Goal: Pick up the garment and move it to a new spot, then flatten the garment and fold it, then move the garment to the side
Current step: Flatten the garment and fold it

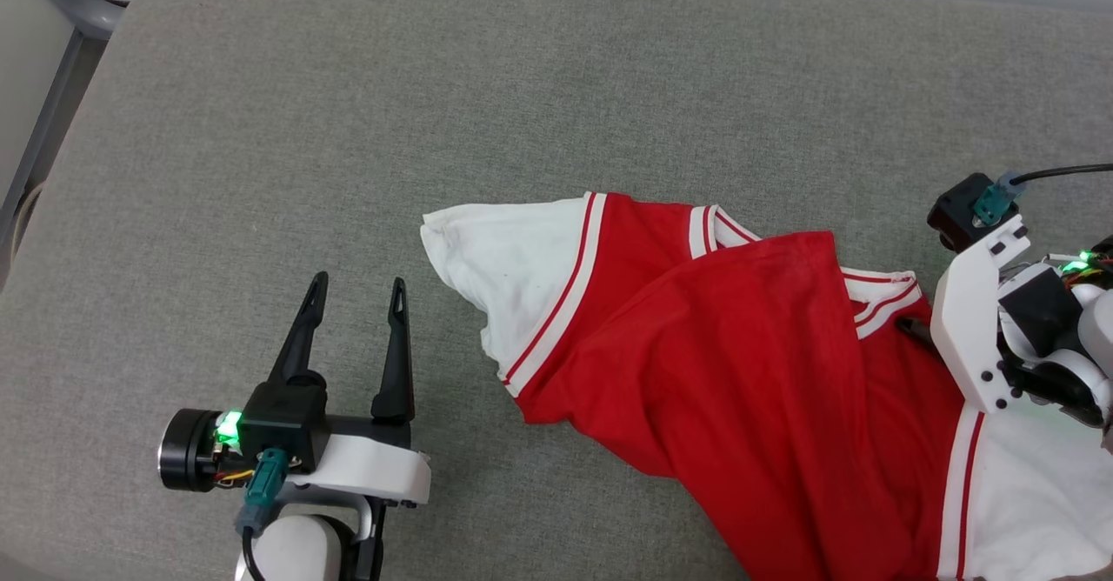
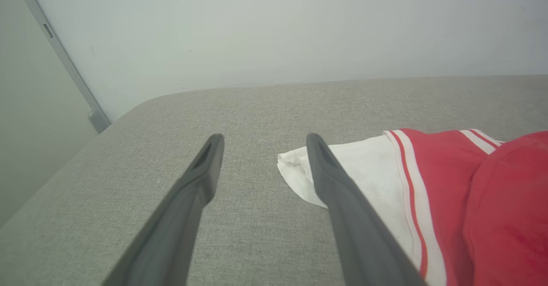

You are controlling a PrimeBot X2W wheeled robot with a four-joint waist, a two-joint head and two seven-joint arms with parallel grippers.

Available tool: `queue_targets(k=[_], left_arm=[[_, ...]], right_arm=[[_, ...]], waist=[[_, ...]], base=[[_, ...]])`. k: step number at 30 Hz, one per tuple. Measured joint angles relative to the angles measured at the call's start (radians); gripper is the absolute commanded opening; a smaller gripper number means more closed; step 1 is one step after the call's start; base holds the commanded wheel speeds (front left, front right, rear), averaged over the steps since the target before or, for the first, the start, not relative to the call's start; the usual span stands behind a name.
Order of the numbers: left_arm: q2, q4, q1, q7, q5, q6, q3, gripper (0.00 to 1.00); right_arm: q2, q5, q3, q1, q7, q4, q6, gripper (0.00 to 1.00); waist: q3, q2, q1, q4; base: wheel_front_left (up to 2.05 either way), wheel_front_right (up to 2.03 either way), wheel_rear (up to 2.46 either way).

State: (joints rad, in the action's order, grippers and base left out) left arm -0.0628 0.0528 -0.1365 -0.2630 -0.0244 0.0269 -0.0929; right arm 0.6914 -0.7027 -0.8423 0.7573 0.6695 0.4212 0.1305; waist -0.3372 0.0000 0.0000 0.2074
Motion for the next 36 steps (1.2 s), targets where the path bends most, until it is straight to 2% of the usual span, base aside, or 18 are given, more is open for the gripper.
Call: queue_targets(k=[2, 4, 9, 13, 17, 23, 31, 35, 36], left_arm=[[0.001, 0.002, -0.001, 0.0, -0.003, 0.001, 0.002, 1.0], [0.001, 0.005, -0.001, 0.0, -0.004, 0.003, 0.005, 1.0], [0.001, 0.012, -0.001, 0.0, -0.003, 0.0, 0.006, 1.0], [0.002, 0.012, -0.005, 0.0, -0.002, -0.001, 0.003, 1.0], [0.002, 0.011, -0.007, 0.0, -0.002, -0.002, -0.001, 1.0], [0.005, 0.009, -0.014, 0.0, -0.006, -0.002, -0.002, 1.0], [0.008, 0.012, -0.035, 0.0, -0.009, -0.002, -0.007, 1.0], [0.009, 0.015, -0.036, 0.0, -0.01, -0.001, -0.008, 1.0], [0.009, 0.016, -0.036, 0.0, -0.012, 0.0, -0.006, 1.0]], right_arm=[[0.006, -0.016, -0.038, 0.014, -0.015, 0.0, -0.007, 1.0], [0.009, -0.032, -0.066, 0.023, -0.055, 0.0, -0.007, 0.0], [0.006, -0.045, -0.103, 0.063, -0.137, 0.0, 0.001, 0.0], [0.029, -0.041, -0.093, 0.165, -0.226, 0.002, 0.001, 0.0], [0.047, -0.031, -0.093, 0.215, -0.242, 0.026, 0.001, 0.0], [0.047, 0.004, -0.073, 0.288, -0.281, 0.191, 0.001, 0.0], [-0.047, 0.052, -0.057, 0.306, -0.29, 0.461, 0.001, 0.0], [-0.081, 0.021, -0.052, 0.291, -0.282, 0.529, 0.0, 0.0], [-0.087, 0.014, -0.047, 0.291, -0.293, 0.538, 0.0, 0.29]], waist=[[-0.003, 0.0, -0.0001, 0.0], [0.0, 0.0, -0.0001, -0.008], [0.012, 0.0, 0.0, -0.024], [0.022, 0.0, 0.0, -0.033], [0.021, 0.0, 0.0, -0.029], [-0.004, 0.0, 0.0, -0.01], [-0.031, 0.0001, 0.0, 0.015], [-0.033, 0.0, 0.0, 0.019], [-0.032, 0.0, 0.0001, 0.016]], base=[[0.0, 0.0, 0.0], [0.0, 0.0, 0.0], [0.0, 0.0, 0.0], [0.0, 0.0, 0.0], [0.0, 0.0, 0.0], [0.0, 0.0, 0.0], [0.0, 0.0, 0.0], [0.0, 0.0, 0.0], [0.0, 0.0, 0.0]])
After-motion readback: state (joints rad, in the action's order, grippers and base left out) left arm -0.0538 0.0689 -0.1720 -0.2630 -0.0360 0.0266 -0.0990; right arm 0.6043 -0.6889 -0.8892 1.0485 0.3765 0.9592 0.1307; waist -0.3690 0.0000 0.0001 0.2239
